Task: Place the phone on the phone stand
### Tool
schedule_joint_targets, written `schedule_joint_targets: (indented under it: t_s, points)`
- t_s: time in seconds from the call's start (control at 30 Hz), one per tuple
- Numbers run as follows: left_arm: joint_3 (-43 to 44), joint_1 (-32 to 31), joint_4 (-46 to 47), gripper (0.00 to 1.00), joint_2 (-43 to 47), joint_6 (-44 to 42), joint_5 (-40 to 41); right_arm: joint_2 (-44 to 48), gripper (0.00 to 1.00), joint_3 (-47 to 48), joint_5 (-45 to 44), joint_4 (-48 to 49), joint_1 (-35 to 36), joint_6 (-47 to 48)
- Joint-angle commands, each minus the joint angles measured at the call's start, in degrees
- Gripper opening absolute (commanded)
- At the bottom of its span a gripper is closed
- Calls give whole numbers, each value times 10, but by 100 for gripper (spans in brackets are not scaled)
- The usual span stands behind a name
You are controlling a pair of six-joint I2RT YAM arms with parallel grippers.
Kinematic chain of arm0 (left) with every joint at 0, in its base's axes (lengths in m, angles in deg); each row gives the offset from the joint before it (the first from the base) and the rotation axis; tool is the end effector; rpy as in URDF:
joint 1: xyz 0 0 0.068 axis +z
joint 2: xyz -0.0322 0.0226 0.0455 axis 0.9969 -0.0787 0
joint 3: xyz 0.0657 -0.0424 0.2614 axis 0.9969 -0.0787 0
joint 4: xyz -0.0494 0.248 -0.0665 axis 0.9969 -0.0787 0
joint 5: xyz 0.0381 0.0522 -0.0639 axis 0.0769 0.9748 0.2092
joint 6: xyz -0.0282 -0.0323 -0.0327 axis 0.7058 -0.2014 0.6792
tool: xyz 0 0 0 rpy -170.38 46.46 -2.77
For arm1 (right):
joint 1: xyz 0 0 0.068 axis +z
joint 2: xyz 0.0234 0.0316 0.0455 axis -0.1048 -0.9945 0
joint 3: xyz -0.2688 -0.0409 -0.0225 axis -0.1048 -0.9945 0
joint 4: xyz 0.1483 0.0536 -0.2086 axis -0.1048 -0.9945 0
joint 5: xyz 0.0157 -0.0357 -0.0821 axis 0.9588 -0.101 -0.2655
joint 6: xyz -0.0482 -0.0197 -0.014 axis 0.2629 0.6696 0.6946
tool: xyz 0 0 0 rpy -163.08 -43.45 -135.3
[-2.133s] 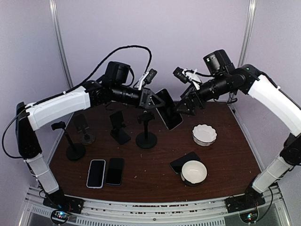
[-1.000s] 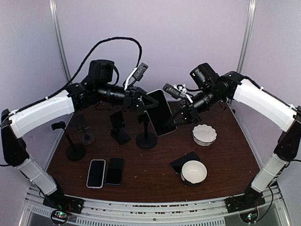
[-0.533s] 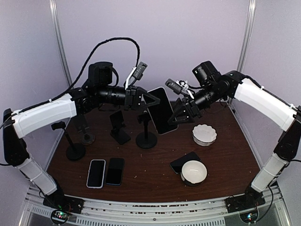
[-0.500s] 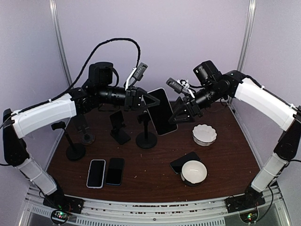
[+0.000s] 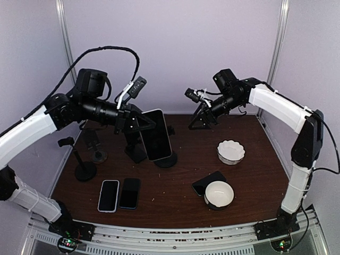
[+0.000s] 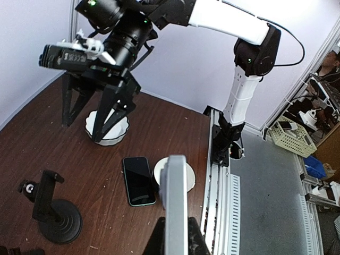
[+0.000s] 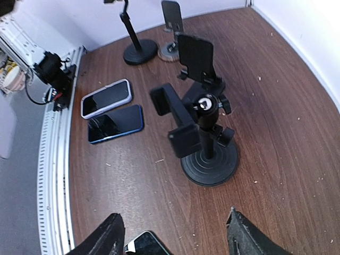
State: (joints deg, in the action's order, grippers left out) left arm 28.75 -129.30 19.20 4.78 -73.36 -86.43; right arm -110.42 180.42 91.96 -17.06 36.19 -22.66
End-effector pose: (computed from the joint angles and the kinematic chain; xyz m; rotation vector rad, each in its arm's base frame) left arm 0.1948 -0.2191 0.4068 1.0855 1.8423 -1.2751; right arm 0.3279 0.2213 0.3523 -1.4378 1.8400 1.0398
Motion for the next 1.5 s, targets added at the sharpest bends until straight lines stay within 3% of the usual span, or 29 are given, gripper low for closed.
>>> schedule_joint_targets:
  t_s: [0.0,0.23,0.43,0.73,0.93,1.1,1.47]
  points:
    - [-25,4,-18,0,61,-21,32,-52,69,65,-69,-9,29,18]
    - [-51,5,-40,0,110,-37,35,-150,71,187,-89,-61,59,39]
    - [-52,5,-53,0,109,-41,34,-173,70,204,-105,-59,70,50]
    - [-54,5,-53,0,104,-38,33,-180,54,209,-62,-75,75,72]
    - [-45,5,-57,0,95,-35,17,-202,61,236,-76,-61,82,54]
    - [-46,5,-59,0,89,-33,17,-210,52,244,-69,-64,88,54]
    - [-42,5,-62,0,74,-39,6,-178,46,222,-59,-64,88,52]
